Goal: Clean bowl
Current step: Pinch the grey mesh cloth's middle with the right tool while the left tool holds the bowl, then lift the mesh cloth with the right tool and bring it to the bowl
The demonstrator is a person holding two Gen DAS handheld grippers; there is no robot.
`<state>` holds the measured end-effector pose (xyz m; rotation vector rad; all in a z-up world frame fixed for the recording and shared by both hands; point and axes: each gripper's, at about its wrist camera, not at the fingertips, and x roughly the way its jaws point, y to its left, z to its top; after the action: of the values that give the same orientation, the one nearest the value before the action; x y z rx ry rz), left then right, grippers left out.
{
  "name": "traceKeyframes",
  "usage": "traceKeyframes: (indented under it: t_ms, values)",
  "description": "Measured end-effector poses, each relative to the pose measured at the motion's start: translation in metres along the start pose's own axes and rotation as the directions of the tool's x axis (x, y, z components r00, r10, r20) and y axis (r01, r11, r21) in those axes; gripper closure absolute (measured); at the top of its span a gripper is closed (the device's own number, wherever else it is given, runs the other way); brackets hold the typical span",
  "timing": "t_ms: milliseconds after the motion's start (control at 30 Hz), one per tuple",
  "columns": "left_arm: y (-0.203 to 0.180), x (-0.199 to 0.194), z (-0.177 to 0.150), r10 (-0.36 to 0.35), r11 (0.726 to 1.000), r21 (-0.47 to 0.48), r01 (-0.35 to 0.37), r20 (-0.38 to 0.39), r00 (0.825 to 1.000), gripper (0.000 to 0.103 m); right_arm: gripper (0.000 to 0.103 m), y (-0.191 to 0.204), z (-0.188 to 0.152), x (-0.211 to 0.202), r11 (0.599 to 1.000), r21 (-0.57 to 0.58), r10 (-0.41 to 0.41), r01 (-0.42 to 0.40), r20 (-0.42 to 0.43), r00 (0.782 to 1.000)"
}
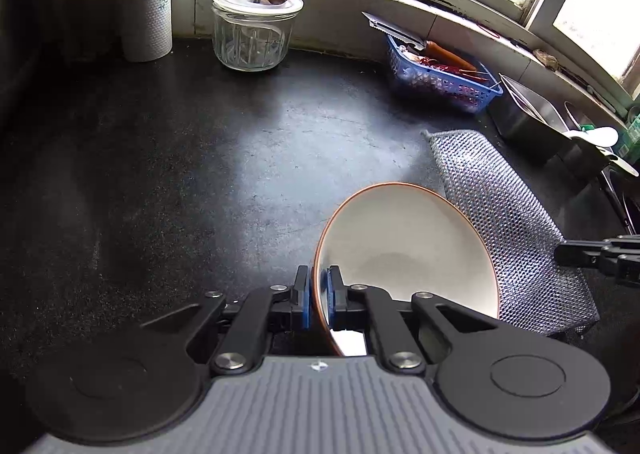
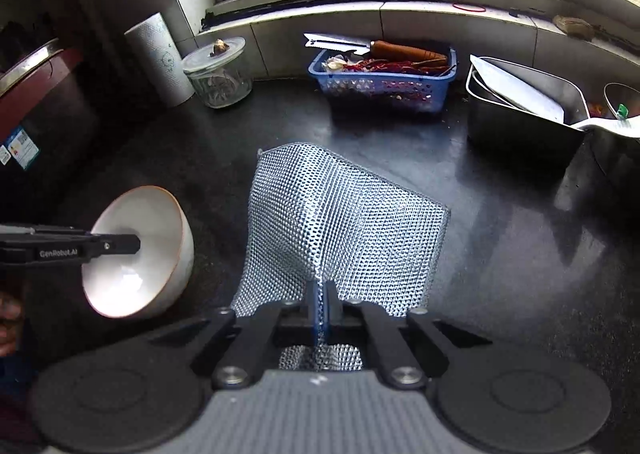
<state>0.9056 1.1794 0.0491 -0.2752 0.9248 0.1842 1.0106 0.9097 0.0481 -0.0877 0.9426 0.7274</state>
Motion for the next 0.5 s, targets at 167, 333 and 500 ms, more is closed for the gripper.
traceKeyframes:
  t_ms: [167, 333, 500]
  values:
    - [-0.008, -0.002, 0.002, 0.028, 0.999, 0.033, -0.029, 0.021, 0.999, 0.096, 0.101, 0.018, 0.013, -0.025, 0.996, 0.000, 0.092, -0.092, 0.067, 0.994]
    - [-0.009, -0.003, 0.002, 0.035, 0.999, 0.034, -0.036, 0.024, 0.999, 0.096, 0.101, 0.043, 0.027, -0.043, 0.979, -0.040, 0.201, -0.198, 0.112, 0.973]
    - [-0.008, -0.004, 0.000, 0.034, 0.999, 0.032, -0.035, 0.023, 0.999, 0.096, 0.101, 0.070, 0.034, -0.037, 0.940, -0.067, 0.339, -0.334, 0.084, 0.937]
